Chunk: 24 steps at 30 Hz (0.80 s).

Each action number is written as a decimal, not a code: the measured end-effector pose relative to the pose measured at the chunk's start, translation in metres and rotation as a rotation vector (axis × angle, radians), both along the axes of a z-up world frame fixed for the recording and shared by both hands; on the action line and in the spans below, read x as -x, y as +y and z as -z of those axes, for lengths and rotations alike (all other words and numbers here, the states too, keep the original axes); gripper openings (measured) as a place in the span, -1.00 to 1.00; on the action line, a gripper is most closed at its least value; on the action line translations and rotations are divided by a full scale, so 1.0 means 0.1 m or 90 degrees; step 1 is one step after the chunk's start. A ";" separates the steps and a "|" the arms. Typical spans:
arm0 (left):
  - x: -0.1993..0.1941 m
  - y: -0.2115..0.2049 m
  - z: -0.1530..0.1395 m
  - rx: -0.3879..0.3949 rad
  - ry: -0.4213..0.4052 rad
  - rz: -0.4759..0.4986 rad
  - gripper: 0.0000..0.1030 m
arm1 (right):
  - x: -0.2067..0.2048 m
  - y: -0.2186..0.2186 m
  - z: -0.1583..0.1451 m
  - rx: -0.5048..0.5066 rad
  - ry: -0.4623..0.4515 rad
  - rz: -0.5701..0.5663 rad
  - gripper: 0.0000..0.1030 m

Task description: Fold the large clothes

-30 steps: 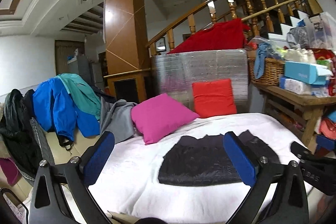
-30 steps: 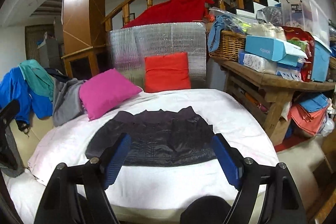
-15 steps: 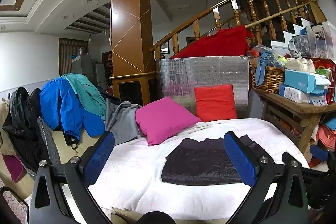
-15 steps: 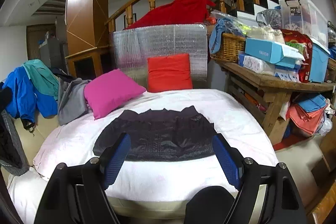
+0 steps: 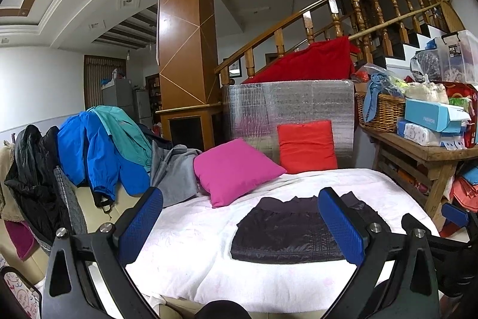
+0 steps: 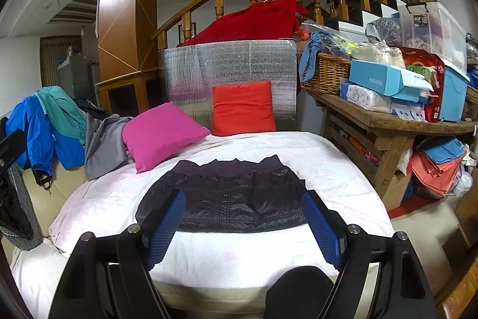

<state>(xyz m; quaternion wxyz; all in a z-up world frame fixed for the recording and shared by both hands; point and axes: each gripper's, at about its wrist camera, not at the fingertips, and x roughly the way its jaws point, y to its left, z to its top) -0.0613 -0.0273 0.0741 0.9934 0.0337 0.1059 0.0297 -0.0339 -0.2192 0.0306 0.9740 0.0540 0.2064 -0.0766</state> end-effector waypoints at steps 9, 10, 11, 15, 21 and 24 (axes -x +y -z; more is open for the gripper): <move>-0.01 0.02 -0.01 0.001 0.003 0.001 1.00 | 0.00 0.01 -0.01 -0.001 -0.001 0.006 0.61; -0.01 0.03 0.00 0.001 0.003 0.002 1.00 | 0.00 0.01 -0.01 -0.001 -0.001 0.007 0.61; -0.01 0.03 0.00 0.001 0.003 0.002 1.00 | 0.00 0.01 -0.01 -0.001 -0.001 0.008 0.61; -0.03 0.03 0.00 0.000 0.002 -0.001 1.00 | -0.02 0.00 -0.01 0.001 0.003 0.009 0.61; -0.05 0.05 0.02 0.002 0.009 0.002 1.00 | -0.08 -0.01 0.01 0.004 0.011 0.015 0.61; -0.08 0.06 0.03 0.002 0.014 0.004 1.00 | -0.11 0.02 0.03 0.008 0.016 0.017 0.61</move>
